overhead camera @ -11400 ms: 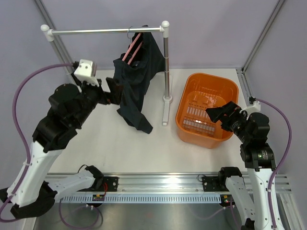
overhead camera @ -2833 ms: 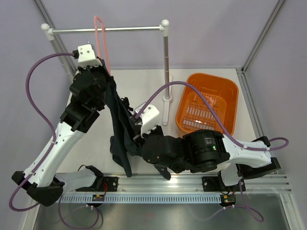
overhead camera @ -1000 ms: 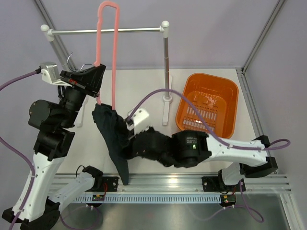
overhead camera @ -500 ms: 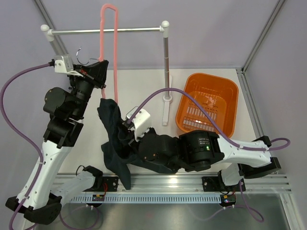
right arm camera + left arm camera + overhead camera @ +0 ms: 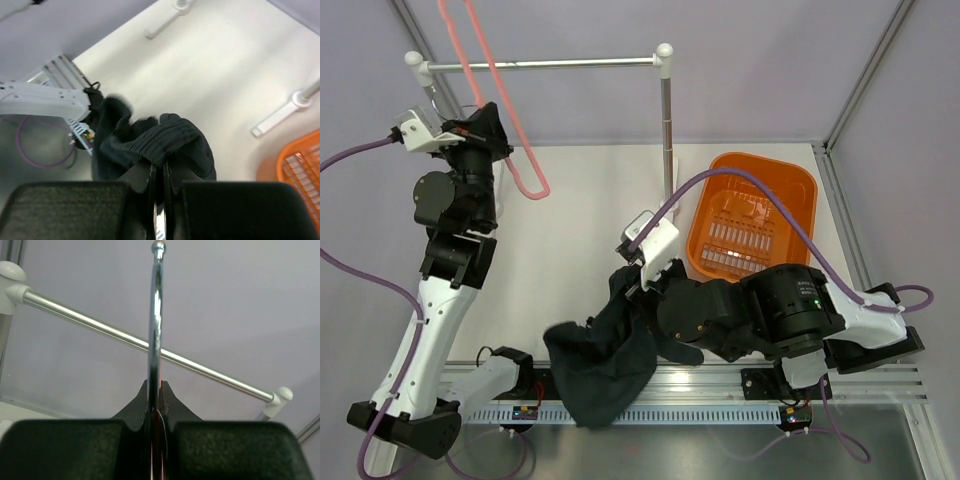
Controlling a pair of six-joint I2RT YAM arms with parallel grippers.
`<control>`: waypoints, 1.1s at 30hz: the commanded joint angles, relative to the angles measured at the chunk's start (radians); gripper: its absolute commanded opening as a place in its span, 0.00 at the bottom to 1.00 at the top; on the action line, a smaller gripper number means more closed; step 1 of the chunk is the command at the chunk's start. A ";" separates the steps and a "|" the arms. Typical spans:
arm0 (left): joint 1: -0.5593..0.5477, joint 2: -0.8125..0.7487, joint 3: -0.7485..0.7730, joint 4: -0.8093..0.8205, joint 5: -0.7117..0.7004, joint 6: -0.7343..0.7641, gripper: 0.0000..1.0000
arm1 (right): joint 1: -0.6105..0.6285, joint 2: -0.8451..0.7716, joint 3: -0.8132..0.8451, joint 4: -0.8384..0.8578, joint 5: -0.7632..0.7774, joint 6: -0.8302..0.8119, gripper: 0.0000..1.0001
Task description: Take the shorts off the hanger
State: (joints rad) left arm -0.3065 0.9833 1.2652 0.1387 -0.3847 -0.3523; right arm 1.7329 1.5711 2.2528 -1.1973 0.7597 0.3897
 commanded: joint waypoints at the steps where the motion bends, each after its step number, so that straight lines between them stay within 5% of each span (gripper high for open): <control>1: 0.020 -0.011 0.071 0.109 0.059 -0.099 0.00 | 0.004 -0.023 0.021 -0.050 0.159 0.027 0.00; 6: 0.020 0.009 0.138 -0.049 0.174 -0.106 0.00 | -0.042 -0.058 0.152 0.023 0.332 -0.110 0.00; 13: 0.020 -0.037 0.120 -0.249 0.322 -0.048 0.00 | -0.386 -0.106 0.117 0.644 0.379 -0.700 0.00; 17: 0.018 -0.070 0.097 -0.344 0.404 -0.027 0.00 | -0.591 -0.056 0.232 0.760 0.360 -0.836 0.00; 25: 0.018 -0.147 -0.015 -0.401 0.449 -0.007 0.00 | -0.981 -0.062 0.251 0.887 0.294 -0.798 0.00; 33: 0.018 -0.184 -0.072 -0.415 0.463 0.013 0.00 | -1.085 -0.048 0.144 0.682 0.178 -0.557 0.00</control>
State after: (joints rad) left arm -0.2893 0.8284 1.2034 -0.3149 0.0452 -0.3618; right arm 0.6689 1.5181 2.4569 -0.4507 1.0245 -0.2840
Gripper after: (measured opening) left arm 0.049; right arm 0.077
